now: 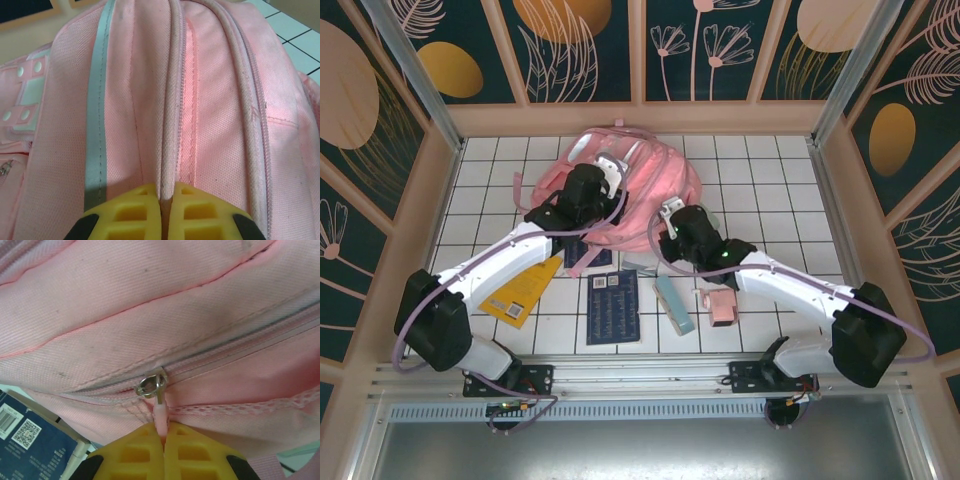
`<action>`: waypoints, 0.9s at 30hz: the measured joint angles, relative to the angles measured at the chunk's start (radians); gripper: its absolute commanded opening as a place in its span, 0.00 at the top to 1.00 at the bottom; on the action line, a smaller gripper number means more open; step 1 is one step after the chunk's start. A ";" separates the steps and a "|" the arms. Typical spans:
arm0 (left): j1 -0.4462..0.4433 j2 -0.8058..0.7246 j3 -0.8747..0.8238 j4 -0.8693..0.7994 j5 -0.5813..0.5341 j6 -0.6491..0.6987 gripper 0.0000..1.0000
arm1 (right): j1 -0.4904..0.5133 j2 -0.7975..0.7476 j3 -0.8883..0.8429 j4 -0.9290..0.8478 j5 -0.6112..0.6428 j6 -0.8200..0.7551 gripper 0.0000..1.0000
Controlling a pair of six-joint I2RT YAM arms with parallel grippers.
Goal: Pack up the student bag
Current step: Unzip the student bag at the top-center of the table.
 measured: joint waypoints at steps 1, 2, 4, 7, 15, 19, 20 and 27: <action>0.001 -0.006 -0.005 0.005 0.000 0.008 1.00 | -0.014 0.000 0.015 -0.018 -0.008 -0.016 1.00; 0.003 -0.011 -0.009 0.009 0.001 0.016 1.00 | -0.029 0.000 0.029 -0.034 -0.018 -0.032 1.00; 0.005 -0.019 -0.016 0.015 0.001 0.027 1.00 | -0.055 0.003 0.051 -0.063 -0.034 -0.058 0.99; 0.005 -0.029 -0.031 0.028 0.001 0.045 1.00 | -0.084 0.016 0.084 -0.101 -0.064 -0.103 1.00; 0.005 -0.048 -0.061 0.046 0.001 0.093 1.00 | -0.119 0.058 0.185 -0.225 -0.077 -0.240 1.00; 0.005 -0.066 -0.075 0.062 0.001 0.116 1.00 | -0.158 0.070 0.247 -0.263 -0.077 -0.283 1.00; 0.005 -0.069 -0.076 0.064 0.002 0.121 1.00 | -0.166 0.072 0.259 -0.268 -0.077 -0.290 1.00; 0.005 -0.095 -0.093 0.080 0.012 0.151 1.00 | -0.232 0.099 0.313 -0.278 -0.101 -0.321 1.00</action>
